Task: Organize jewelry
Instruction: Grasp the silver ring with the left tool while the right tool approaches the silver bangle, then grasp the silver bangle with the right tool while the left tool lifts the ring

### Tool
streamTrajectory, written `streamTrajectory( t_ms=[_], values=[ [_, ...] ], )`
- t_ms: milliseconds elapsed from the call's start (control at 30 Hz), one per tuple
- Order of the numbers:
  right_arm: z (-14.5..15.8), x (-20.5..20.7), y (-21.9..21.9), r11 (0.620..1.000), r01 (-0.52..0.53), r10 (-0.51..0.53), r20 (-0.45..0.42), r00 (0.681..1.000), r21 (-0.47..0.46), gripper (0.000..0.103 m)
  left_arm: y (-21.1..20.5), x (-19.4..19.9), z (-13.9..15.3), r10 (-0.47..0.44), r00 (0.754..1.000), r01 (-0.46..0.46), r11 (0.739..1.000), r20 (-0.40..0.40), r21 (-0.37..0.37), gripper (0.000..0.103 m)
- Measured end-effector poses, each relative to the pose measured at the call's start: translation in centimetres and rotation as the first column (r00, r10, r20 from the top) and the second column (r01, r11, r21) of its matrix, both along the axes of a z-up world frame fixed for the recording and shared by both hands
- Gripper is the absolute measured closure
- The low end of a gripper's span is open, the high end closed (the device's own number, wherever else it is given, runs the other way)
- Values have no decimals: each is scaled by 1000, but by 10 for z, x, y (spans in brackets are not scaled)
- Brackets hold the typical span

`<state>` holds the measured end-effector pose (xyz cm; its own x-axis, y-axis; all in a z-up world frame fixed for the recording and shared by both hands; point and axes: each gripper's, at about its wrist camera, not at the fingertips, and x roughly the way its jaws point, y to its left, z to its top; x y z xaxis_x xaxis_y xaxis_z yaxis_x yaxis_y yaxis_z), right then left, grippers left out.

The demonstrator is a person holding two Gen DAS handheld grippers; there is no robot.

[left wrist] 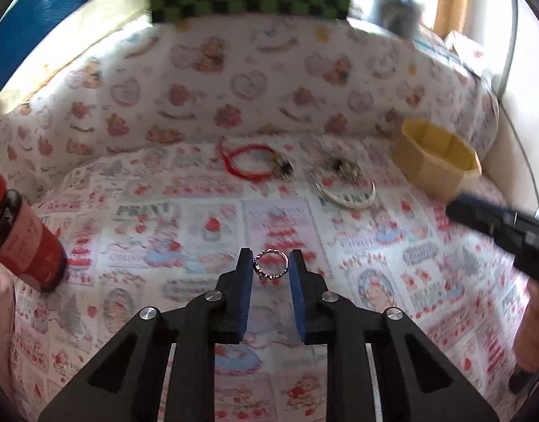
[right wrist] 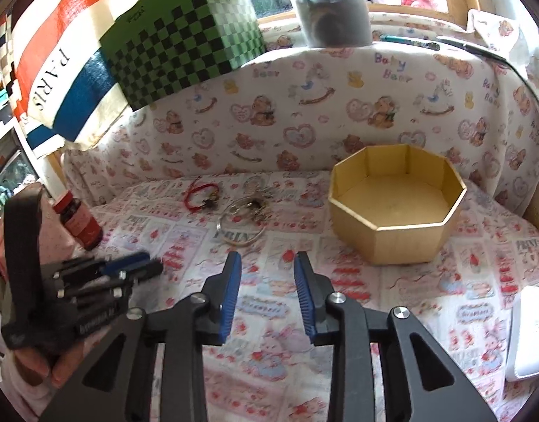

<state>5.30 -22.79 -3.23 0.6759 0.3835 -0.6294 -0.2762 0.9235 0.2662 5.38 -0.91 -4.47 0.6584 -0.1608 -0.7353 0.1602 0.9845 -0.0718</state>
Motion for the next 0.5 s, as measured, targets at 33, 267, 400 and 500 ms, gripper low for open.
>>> streamTrajectory(
  t_ms=[33,267,400,500],
  values=[
    [1,-2,2,1000,-6,6,9,1000,-8,74,6,-1,5,12,1000,-11,1000,19,-21,83],
    [12,1,10,999,-38,38,34,999,-18,56,36,-6,28,68,989,-57,994,130,-88,83],
    [12,26,37,994,-54,54,2,999,-98,41,40,-5,31,101,984,-91,993,148,-70,83],
    [6,55,62,980,-62,51,-61,997,-189,37,41,-3,28,124,980,-119,992,153,-41,83]
  ],
)
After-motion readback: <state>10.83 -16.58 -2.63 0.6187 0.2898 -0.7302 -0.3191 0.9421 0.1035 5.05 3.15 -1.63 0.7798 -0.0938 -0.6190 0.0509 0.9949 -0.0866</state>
